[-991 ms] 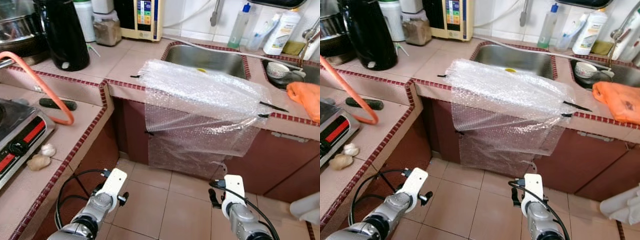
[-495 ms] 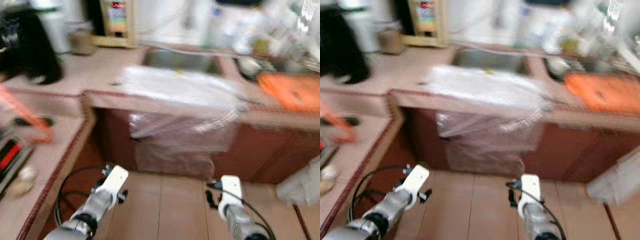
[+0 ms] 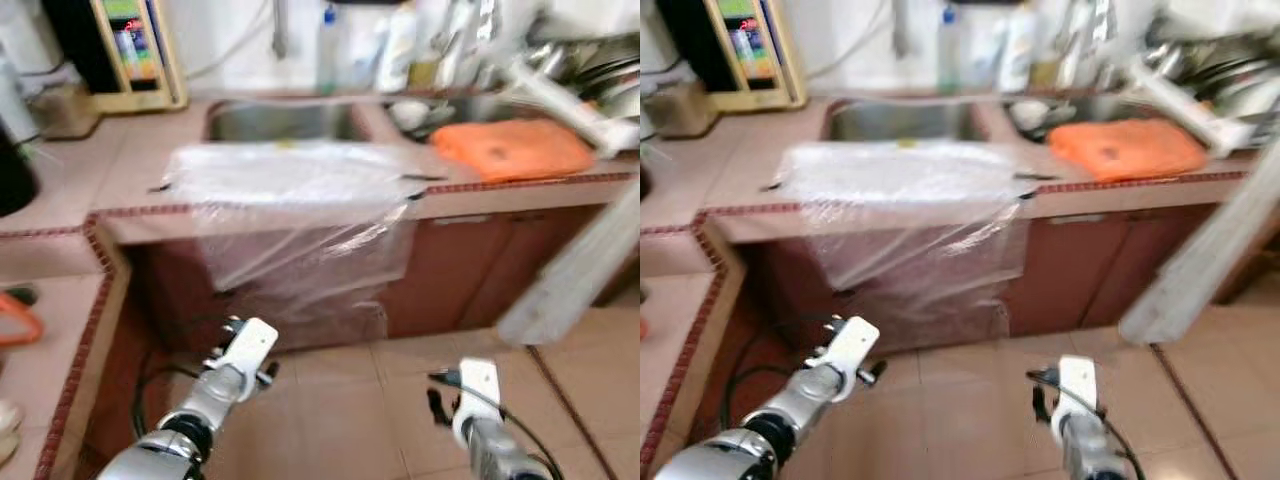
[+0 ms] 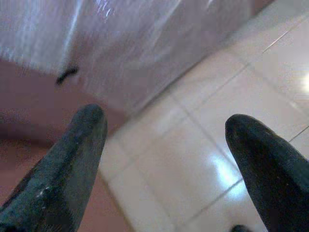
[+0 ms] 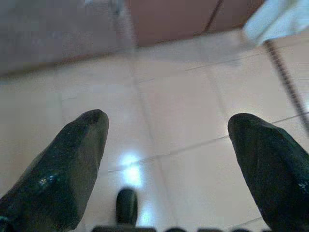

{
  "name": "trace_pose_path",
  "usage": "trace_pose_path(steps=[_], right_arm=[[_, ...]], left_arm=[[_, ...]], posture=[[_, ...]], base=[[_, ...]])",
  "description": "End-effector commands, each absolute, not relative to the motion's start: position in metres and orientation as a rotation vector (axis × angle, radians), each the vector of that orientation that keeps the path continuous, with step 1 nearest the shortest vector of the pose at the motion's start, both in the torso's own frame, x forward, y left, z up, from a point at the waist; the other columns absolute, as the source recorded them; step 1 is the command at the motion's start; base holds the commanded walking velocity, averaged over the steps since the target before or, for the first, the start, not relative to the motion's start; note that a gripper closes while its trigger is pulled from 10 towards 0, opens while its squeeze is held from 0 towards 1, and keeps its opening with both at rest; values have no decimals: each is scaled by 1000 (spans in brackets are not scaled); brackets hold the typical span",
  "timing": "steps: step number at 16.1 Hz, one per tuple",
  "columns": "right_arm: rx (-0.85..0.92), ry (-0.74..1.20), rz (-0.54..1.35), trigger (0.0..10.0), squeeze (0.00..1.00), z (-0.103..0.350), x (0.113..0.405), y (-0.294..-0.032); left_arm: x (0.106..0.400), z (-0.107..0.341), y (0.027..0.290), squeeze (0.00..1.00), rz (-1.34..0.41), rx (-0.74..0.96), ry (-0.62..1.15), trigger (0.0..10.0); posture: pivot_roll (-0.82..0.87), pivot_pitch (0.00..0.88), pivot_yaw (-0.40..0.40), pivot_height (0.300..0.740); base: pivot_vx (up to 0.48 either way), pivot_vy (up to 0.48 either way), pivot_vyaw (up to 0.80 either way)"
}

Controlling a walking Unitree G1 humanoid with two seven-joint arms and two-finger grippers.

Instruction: Kitchen organization

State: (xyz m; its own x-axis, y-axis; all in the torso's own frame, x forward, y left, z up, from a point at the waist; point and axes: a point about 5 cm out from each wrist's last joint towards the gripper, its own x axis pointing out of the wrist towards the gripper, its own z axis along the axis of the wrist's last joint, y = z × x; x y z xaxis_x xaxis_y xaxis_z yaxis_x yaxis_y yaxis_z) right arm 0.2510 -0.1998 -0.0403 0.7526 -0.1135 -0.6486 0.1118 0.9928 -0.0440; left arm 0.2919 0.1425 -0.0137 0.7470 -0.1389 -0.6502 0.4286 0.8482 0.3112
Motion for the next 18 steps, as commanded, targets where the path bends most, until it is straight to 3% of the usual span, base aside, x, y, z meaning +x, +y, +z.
trace_pose_path(steps=[1, 3, 9, 18], right_arm=[[8, 721, -99, 10000, 0, -43, 249, -192], [5, 719, -94, 10000, 0, -43, 250, -191], [24, 716, -98, 10000, 0, -43, 249, -192], [50, 723, -106, 10000, 0, -44, 248, -192]], left_arm=[[290, -16, 153, 0, -291, 474, 683, 10000], [289, -16, 153, 0, -288, 470, 685, 10000], [290, -15, 151, 0, -296, 455, 671, 10000], [289, -17, 151, 0, -297, 448, 682, 10000]], posture=[[-61, 0, 8, 740], [-62, 0, 9, 740], [-65, 0, 9, 740], [-64, 4, 11, 740]], base=[[0, 0, -719], [0, 0, -712], [0, -80, 0], [0, -454, 0]])
